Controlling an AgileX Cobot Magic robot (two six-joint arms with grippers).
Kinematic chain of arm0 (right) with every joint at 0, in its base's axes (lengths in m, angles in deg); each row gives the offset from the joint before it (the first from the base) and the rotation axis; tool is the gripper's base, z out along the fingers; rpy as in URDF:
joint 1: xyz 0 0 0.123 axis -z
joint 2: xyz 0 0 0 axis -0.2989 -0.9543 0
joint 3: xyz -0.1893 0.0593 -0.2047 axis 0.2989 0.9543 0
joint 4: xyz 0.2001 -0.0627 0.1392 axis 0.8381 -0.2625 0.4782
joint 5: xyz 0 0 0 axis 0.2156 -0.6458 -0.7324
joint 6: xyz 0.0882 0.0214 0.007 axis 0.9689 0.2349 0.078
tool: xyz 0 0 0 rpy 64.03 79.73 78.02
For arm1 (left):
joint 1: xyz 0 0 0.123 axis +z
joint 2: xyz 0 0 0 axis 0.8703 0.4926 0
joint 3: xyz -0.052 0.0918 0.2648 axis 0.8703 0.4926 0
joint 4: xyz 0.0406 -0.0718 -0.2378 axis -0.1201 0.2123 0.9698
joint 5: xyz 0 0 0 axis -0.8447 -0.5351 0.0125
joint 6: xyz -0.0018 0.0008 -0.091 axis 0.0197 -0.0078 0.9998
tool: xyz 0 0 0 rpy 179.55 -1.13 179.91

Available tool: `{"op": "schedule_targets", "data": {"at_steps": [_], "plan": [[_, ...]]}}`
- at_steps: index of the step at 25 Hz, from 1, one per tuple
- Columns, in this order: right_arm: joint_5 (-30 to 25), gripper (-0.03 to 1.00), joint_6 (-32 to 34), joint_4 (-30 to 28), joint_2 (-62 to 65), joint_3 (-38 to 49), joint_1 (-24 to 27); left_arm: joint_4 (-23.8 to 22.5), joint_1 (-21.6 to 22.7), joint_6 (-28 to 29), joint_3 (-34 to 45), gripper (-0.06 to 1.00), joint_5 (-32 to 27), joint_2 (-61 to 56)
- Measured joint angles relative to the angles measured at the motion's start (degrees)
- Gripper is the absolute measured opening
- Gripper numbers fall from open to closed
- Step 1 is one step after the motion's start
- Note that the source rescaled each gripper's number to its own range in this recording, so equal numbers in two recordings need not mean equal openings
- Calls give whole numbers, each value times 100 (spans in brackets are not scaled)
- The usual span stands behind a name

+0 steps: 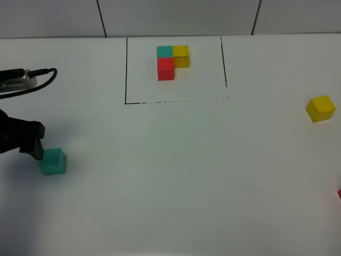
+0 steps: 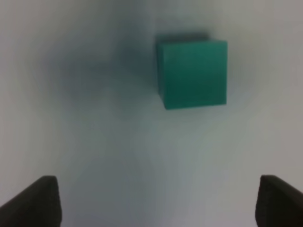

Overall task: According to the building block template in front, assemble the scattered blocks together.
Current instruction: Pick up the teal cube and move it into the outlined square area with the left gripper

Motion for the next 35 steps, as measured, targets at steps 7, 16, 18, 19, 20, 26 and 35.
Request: {"op": "schedule_targets", "data": {"at_steps": [7,16,18,19,20,26,35], "plan": [[0,75,0,0,0,0,0,-7,-466,300,-2,81,508,462],[0,75,0,0,0,0,0,-245,-559,763,-2,81,705,746],[0,75,0,0,0,0,0,-286,-559,795,-7,81,735,817],[0,75,0,0,0,0,0,-286,-559,800,-7,81,762,862],[0,75,0,0,0,0,0,-286,-559,800,-7,81,820,944],[0,75,0,0,0,0,0,-286,-559,805,-7,81,1239,1382],[0,75,-5,0,0,0,0,-286,-559,798,-7,70,1533,1744]]}}
